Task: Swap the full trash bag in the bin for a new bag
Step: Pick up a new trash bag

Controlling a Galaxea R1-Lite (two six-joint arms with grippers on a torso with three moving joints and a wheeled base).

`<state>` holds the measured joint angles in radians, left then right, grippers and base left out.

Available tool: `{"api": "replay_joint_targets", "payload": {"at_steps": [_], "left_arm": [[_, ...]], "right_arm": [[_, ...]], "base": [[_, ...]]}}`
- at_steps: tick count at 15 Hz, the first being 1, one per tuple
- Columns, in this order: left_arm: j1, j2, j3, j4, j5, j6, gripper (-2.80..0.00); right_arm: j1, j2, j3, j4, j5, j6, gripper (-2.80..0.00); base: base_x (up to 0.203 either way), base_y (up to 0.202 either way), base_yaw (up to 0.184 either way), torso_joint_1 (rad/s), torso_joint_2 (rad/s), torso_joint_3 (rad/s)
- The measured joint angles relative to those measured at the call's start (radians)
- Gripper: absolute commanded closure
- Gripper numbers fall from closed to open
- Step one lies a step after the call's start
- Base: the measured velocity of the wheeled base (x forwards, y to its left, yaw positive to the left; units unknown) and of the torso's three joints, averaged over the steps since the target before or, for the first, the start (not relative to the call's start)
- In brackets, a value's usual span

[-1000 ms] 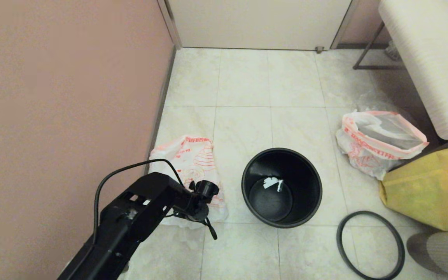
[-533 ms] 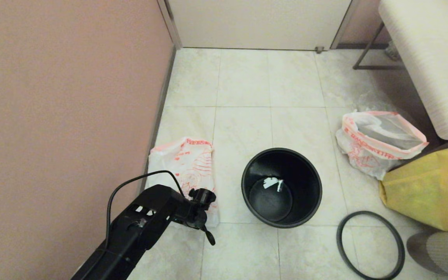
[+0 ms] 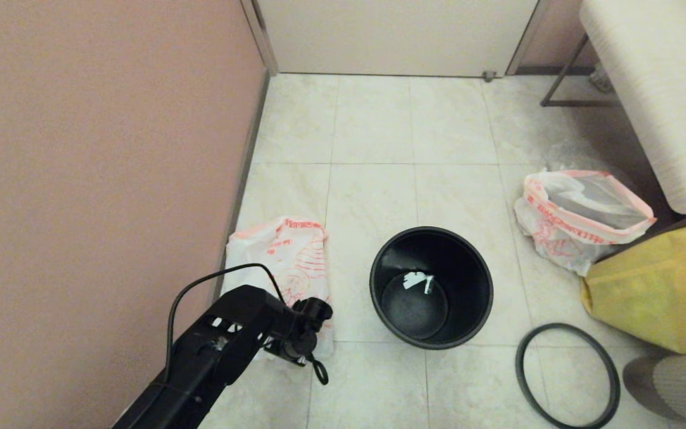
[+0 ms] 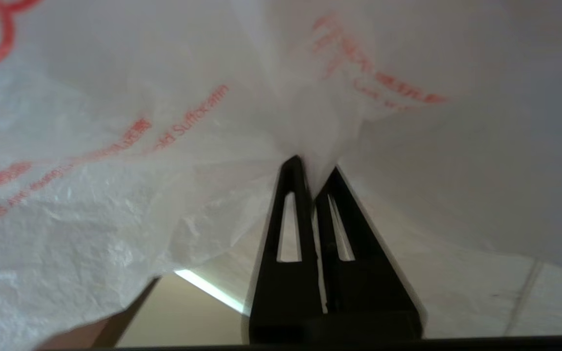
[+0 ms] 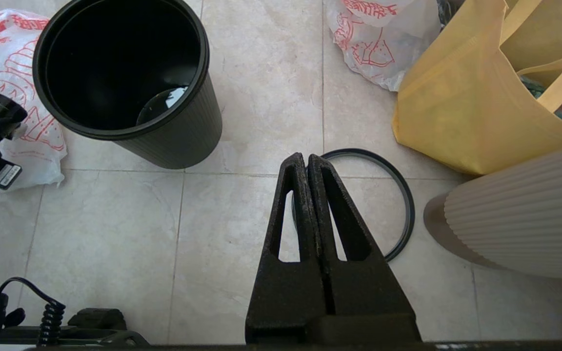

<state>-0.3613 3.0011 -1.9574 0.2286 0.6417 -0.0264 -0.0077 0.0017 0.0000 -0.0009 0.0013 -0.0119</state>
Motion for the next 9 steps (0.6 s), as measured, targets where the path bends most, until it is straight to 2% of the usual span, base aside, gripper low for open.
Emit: {"api": "replay_joint_targets", "payload": {"at_steps": [5, 7, 9], "left_arm": [[-0.007, -0.009, 0.0, 0.056, -0.023, -0.023, 0.0], [-0.023, -0.035, 0.001, 0.1, -0.081, -0.073, 0.0], [-0.033, -0.073, 0.002, 0.172, -0.17, -0.125, 0.0]], "right_arm": [[0.0, 0.0, 0.0, 0.0, 0.0, 0.0, 0.0], [0.0, 0.0, 0.0, 0.0, 0.0, 0.0, 0.0], [0.0, 0.0, 0.0, 0.0, 0.0, 0.0, 0.0]], "base": [[0.0, 0.0, 0.0, 0.0, 0.0, 0.0], [0.0, 0.0, 0.0, 0.0, 0.0, 0.0], [0.0, 0.0, 0.0, 0.0, 0.0, 0.0]]}}
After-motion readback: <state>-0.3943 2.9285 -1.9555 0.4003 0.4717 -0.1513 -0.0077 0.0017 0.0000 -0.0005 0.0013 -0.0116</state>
